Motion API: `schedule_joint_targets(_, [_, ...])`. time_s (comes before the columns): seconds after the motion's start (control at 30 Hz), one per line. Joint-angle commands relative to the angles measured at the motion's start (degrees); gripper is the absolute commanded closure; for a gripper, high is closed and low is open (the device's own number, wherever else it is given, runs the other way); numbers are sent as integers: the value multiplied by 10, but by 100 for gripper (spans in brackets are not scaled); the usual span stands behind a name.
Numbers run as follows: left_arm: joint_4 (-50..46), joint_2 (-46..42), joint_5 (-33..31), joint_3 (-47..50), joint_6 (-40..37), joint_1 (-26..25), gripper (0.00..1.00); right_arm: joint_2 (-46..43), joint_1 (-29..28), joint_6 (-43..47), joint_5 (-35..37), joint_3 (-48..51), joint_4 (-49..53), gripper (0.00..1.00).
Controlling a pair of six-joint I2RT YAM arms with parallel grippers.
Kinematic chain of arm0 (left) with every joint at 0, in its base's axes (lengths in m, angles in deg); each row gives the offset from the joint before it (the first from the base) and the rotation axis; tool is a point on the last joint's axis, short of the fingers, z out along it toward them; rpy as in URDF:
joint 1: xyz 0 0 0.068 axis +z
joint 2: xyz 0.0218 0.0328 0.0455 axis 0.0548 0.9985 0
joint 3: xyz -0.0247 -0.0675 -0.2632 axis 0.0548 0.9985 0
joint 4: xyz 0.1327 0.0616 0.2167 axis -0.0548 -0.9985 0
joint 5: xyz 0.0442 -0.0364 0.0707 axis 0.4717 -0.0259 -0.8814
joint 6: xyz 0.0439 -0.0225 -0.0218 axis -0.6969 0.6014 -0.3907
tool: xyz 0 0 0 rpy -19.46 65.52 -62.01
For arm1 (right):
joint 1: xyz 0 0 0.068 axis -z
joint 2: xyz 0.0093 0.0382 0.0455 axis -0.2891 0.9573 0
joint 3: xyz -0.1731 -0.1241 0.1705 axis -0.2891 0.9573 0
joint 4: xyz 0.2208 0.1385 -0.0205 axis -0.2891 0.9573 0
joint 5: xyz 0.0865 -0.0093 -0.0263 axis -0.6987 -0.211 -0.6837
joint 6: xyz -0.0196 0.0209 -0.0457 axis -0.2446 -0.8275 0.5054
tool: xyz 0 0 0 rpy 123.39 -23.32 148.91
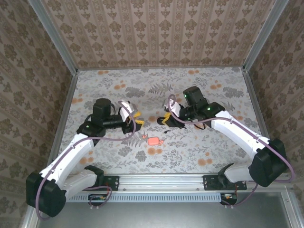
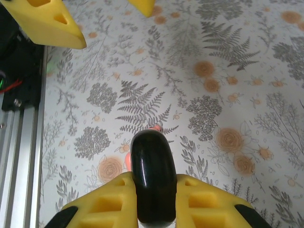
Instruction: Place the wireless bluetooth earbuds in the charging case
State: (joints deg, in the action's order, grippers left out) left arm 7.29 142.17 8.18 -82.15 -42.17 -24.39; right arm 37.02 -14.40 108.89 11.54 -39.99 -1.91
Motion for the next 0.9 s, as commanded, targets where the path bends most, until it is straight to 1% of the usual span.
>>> schedule_joint_targets(0.0, [-19, -3, 10, 8, -83, -21, 47, -10, -19, 82, 5, -1, 35, 86])
schedule_joint_targets(0.13, [-25, 17, 9, -1, -108, -51, 48, -23, -44, 107, -6, 15, 5, 86])
schedule_joint_targets(0.23, [-43, 32, 2, -13, -132, -74, 48, -24, -55, 107, -14, 18, -18, 85])
schedule_joint_targets(0.37, [-51, 41, -4, -22, -150, -93, 48, -19, -65, 106, -34, 14, -34, 85])
schedule_joint_targets(0.53, [-43, 44, -11, -23, -153, -109, 48, -12, -73, 105, -60, 9, -45, 83])
schedule_joint_targets(0.6, [-40, 45, -11, -23, -151, -113, 51, -10, -75, 104, -63, 9, -48, 83])
schedule_joint_targets(0.87, [-34, 44, -11, -17, -151, -124, 73, -11, -76, 92, -64, 13, -67, 83])
